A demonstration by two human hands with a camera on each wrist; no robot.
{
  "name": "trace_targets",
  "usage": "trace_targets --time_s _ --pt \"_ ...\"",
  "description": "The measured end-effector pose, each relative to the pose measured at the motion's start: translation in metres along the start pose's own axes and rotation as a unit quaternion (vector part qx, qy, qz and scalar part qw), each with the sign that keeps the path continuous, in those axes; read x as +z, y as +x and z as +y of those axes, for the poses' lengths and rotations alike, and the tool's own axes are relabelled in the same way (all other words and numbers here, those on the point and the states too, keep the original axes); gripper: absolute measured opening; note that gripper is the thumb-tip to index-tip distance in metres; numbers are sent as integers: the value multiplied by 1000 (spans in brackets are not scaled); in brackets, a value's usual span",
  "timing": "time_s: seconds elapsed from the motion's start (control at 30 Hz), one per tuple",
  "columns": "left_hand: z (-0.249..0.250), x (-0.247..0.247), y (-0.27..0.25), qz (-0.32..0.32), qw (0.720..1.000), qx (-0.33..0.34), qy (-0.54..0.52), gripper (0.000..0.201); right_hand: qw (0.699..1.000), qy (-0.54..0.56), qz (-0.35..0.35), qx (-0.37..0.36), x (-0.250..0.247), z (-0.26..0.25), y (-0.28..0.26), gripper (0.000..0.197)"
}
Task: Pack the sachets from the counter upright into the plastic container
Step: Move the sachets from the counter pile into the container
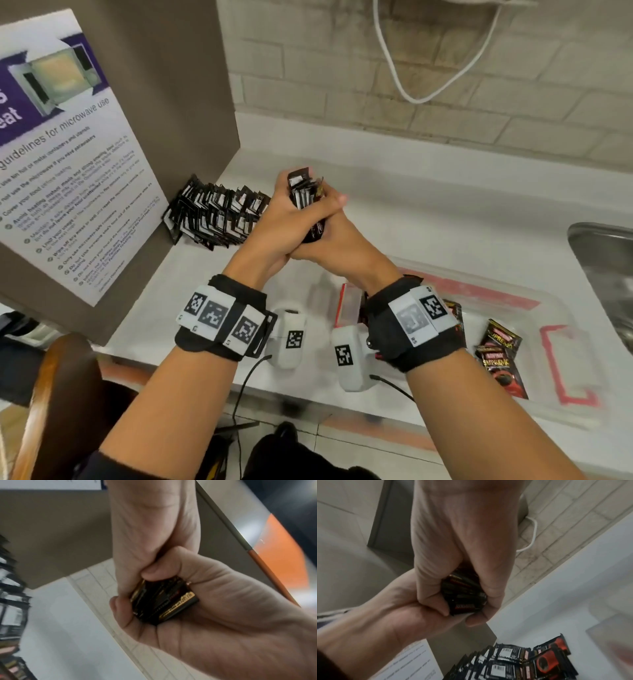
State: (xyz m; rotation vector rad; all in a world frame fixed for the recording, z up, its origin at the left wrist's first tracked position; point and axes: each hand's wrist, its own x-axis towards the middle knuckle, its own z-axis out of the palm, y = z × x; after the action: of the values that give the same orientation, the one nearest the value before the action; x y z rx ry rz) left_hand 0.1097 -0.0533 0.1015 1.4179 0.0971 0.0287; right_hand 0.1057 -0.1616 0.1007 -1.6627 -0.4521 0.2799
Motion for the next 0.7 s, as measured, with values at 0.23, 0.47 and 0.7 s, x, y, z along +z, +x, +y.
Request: trace_targets --time_s 0.23,0.47,0.7 --pt "-3 66 -12 -41 989 29 141 77 996 15 74 47 -49 -6 -37 62" --pt "-10 97 -27 -87 977 -5 194 71 987 -28 160 18 -73 -9 -69 46" --pt "-8 109 -32 -66 979 67 182 36 983 -90 134 81 -88 -16 -88 73"
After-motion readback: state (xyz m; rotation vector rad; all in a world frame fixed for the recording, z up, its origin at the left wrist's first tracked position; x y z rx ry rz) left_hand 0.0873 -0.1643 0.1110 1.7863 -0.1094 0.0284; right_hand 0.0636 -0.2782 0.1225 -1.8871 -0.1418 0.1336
